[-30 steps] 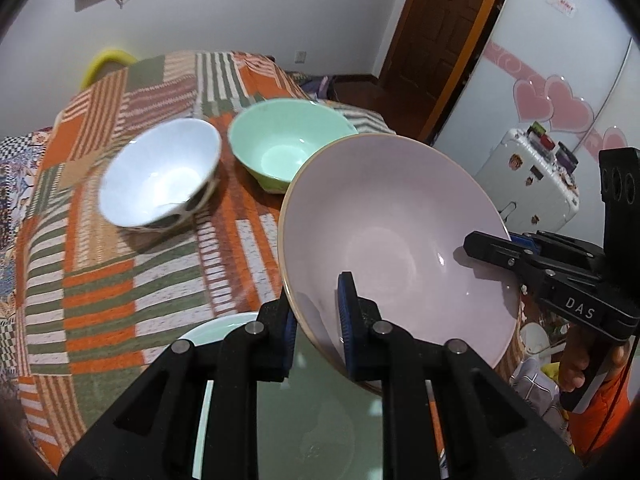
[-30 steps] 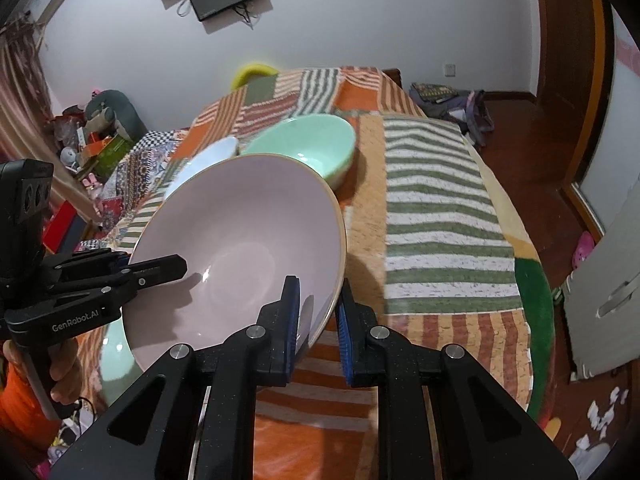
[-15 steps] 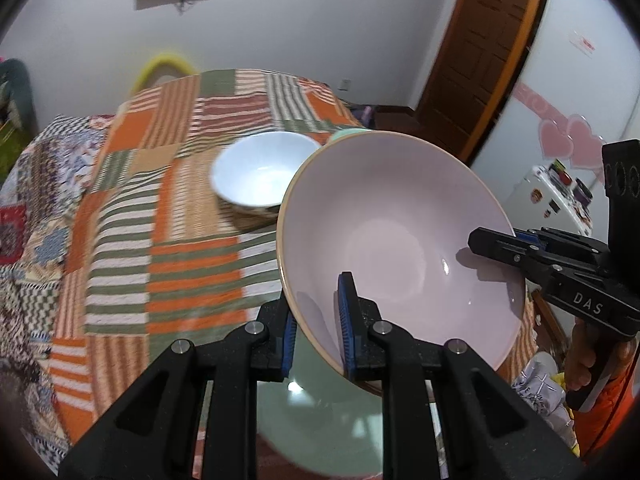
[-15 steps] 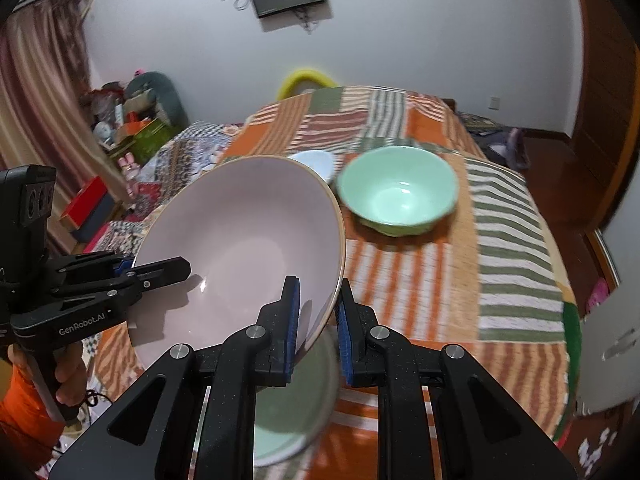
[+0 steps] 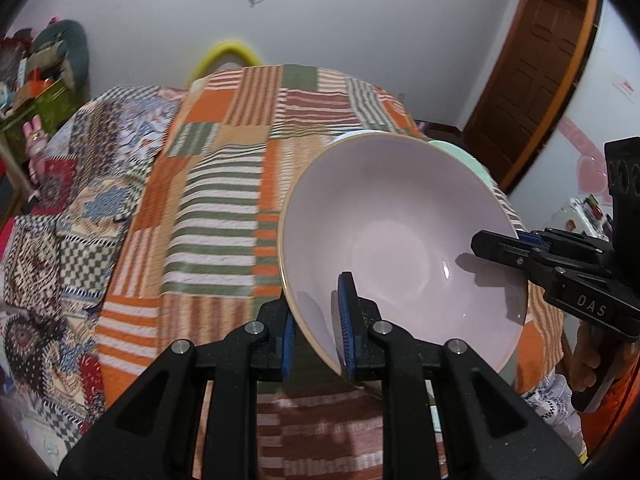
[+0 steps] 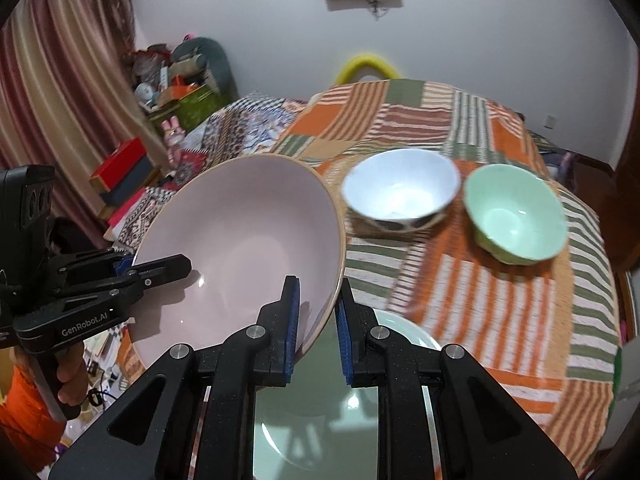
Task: Organize plates and bowls
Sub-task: 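Lift the pink bowl with both tools and carry it beside the plate stack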
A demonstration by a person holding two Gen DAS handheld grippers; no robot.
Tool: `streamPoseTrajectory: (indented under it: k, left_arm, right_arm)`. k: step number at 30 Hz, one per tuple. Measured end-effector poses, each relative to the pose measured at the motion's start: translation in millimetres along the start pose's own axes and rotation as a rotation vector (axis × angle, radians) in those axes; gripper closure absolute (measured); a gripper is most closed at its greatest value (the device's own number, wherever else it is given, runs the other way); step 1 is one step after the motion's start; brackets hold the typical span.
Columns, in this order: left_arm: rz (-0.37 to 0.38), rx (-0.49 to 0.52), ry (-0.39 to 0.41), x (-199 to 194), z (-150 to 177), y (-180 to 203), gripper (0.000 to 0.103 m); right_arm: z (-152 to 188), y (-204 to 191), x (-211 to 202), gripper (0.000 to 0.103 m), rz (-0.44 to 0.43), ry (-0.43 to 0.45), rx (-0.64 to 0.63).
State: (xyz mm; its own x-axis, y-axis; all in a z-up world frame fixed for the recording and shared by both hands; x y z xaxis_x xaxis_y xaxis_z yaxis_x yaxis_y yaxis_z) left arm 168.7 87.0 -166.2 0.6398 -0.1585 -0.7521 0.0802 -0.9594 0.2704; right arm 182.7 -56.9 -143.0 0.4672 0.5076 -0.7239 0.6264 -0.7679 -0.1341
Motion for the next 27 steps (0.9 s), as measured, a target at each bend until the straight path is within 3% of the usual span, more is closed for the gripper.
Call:
streamPoseTrajectory:
  k: [16,27]
  left_arm:
    - [-0.068,-0.092,-0.05,22,17,-73,0.084]
    - [-0.096,-0.133,-0.129,33,53,-103,0.084]
  right_arm:
    - [6,-43,60,0.087,-0.074,-0.139,-0.055]
    - [23,-65,89,0.087,-0.113,-0.247,-0.1]
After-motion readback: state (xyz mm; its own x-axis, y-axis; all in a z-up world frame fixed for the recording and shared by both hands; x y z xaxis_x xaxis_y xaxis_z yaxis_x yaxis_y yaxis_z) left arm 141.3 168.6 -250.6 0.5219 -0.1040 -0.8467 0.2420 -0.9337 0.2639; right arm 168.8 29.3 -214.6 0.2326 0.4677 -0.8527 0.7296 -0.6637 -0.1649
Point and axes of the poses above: each gripper's, at about its wrist camera, not at the fingertips, and x roughly the way its jaws point, y to its right, z to its underside, the point moved 4 cm from there along x, roughly the way its jaws point, and after that the axes turned 8 degrees about -x, right-handed, at the moved point
